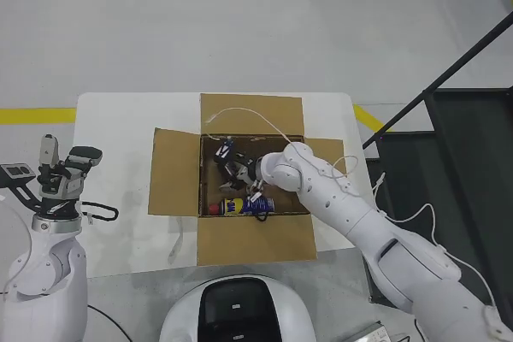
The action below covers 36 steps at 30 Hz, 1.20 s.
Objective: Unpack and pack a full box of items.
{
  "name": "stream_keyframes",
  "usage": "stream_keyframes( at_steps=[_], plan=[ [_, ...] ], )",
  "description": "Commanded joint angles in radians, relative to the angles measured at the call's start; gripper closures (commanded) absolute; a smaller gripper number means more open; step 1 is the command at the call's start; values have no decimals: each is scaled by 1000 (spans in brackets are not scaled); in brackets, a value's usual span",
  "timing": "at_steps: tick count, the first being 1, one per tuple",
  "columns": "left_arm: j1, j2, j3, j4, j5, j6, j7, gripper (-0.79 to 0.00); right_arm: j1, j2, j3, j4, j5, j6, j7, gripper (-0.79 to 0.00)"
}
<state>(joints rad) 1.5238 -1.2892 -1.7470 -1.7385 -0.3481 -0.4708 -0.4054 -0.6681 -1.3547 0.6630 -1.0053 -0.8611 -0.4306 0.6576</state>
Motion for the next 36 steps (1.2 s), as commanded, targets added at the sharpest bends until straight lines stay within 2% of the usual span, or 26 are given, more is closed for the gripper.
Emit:
stream_keyframes(
  at_steps=[1, 10, 20, 21, 24, 25, 28, 30, 31, 32, 36],
  plan=[
    [0, 0, 0, 0, 0, 0, 0, -785, 0, -3, 3, 10, 2, 20, -4, -785],
    [0, 0, 0, 0, 0, 0, 0, -785, 8, -33, -14, 75, 23, 63, -25, -785],
    [0, 0, 0, 0, 0, 0, 0, -785, 32, -90, -68, 166, 29, 104, -62, -782],
    [0, 0, 0, 0, 0, 0, 0, -785, 35, -96, -72, 180, 27, 114, -67, -745],
    [0, 0, 0, 0, 0, 0, 0, -785, 43, -110, -76, 220, 32, 130, -85, -548],
    [0, 0, 0, 0, 0, 0, 0, -785, 45, -114, -77, 230, 33, 129, -90, -409],
    [0, 0, 0, 0, 0, 0, 0, -785, 49, -122, -77, 253, 32, 123, -102, -292],
    [0, 0, 0, 0, 0, 0, 0, -785, 51, -126, -78, 263, 29, 119, -106, -99],
    [0, 0, 0, 0, 0, 0, 0, -785, 52, -128, -78, 268, 26, 118, -106, -40],
    [0, 0, 0, 0, 0, 0, 0, -785, 52, -131, -80, 273, 22, 114, -102, 0],
    [0, 0, 0, 0, 0, 0, 0, -785, 49, -136, -76, 280, 18, 112, -109, 0]
  ],
)
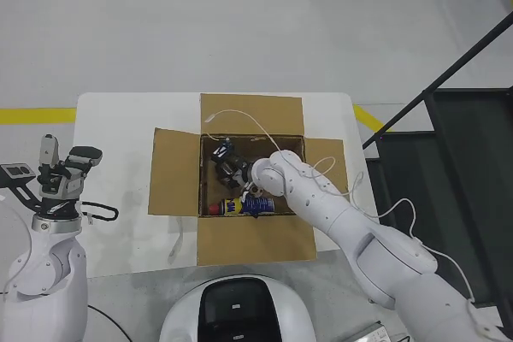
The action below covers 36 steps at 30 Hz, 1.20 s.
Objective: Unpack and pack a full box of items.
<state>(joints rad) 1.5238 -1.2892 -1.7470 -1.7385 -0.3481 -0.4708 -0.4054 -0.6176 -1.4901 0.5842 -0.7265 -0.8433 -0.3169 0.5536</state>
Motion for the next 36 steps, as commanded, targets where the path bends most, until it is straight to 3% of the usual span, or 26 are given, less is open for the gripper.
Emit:
stream_keyframes(
  at_steps=[1, 6, 12, 27, 36],
  plan=[
    [0, 0, 0, 0, 0, 0, 0, -785, -3, 0, 6, -1, -1, -8, -14, 0],
    [0, 0, 0, 0, 0, 0, 0, -785, -19, 17, 26, -50, -48, -25, -25, 0],
    [0, 0, 0, 0, 0, 0, 0, -785, -81, 67, 95, -202, -114, -1, -4, 0],
    [0, 0, 0, 0, 0, 0, 0, -785, -352, 193, 332, -673, -259, 39, 204, 0],
    [0, 0, 0, 0, 0, 0, 0, -785, -333, 190, 334, -667, -252, 59, 280, 0]
  ],
)
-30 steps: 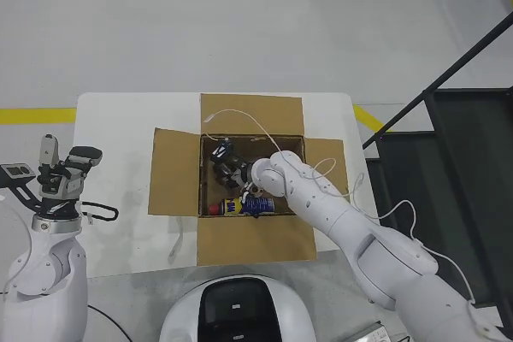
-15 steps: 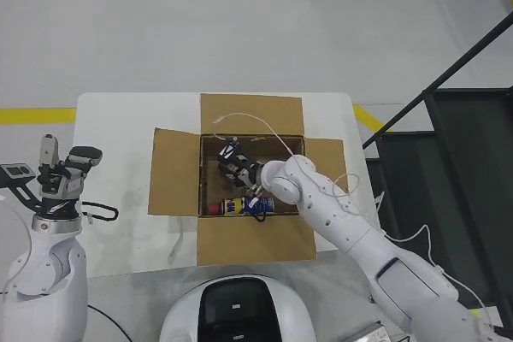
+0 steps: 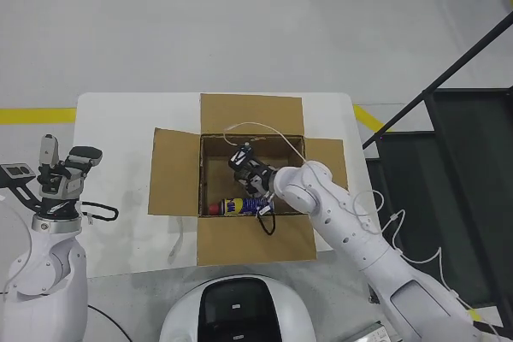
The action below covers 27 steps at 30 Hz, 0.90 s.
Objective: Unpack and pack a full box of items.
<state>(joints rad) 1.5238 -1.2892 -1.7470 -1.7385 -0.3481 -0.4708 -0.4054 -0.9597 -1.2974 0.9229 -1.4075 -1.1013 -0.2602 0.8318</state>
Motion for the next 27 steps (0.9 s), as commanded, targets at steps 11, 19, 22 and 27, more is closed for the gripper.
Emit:
stream_keyframes(
  at_steps=[11, 19, 22, 27],
  plan=[
    [0, 0, 0, 0, 0, 0, 0, -785, 137, -55, -117, 169, 58, 0, 17, 0],
    [0, 0, 0, 0, 0, 0, 0, -785, 173, -77, -148, 216, 73, 20, 43, 0],
    [0, 0, 0, 0, 0, 0, 0, -785, 181, -82, -152, 235, 74, 42, 59, -31],
    [0, 0, 0, 0, 0, 0, 0, -785, 207, -100, -171, 270, 92, 50, 41, -385]
  ],
)
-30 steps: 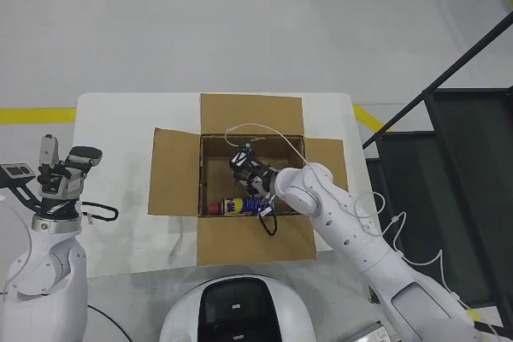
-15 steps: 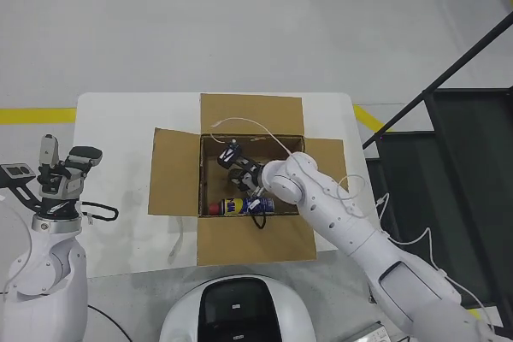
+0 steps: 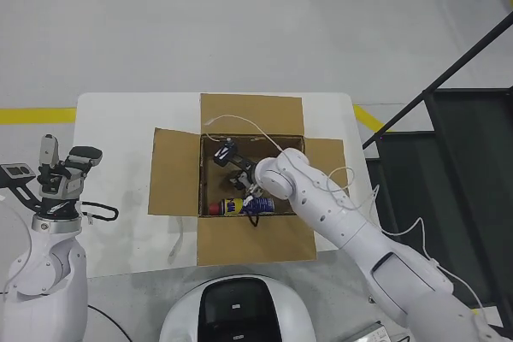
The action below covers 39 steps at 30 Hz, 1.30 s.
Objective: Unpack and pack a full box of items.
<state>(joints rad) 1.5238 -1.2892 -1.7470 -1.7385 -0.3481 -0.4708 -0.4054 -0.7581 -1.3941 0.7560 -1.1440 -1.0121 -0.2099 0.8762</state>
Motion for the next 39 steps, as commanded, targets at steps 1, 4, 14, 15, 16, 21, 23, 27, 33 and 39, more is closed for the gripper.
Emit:
stream_keyframes(
  at_steps=[1, 4, 14, 15, 16, 21, 23, 27, 33, 39],
  plan=[
    [0, 0, 0, 0, 0, 0, 0, -785, 11, -8, -10, 14, 5, 0, -5, -723],
    [0, 0, 0, 0, 0, 0, 0, -785, 30, -20, -24, 44, 11, 1, -20, -785],
    [0, 0, 0, 0, 0, 0, 0, -785, 54, -46, -48, 83, 14, -32, -130, -785],
    [0, 0, 0, 0, 0, 0, 0, -785, 51, -46, -47, 83, 11, -33, -131, -785],
    [0, 0, 0, 0, 0, 0, 0, -785, 48, -46, -46, 86, 7, -34, -130, -785],
    [0, 0, 0, 0, 0, 0, 0, -785, 44, -48, -43, 111, -2, -39, -134, -785],
    [0, 0, 0, 0, 0, 0, 0, -785, 45, -50, -43, 121, -4, -41, -137, -785],
    [0, 0, 0, 0, 0, 0, 0, -785, 50, -56, -44, 155, -1, -50, -142, -785],
    [0, 0, 0, 0, 0, 0, 0, -785, 72, -71, -55, 223, 14, -77, -150, -283],
    [0, 0, 0, 0, 0, 0, 0, -785, 94, -85, -62, 272, 17, -91, -165, 0]
  ],
)
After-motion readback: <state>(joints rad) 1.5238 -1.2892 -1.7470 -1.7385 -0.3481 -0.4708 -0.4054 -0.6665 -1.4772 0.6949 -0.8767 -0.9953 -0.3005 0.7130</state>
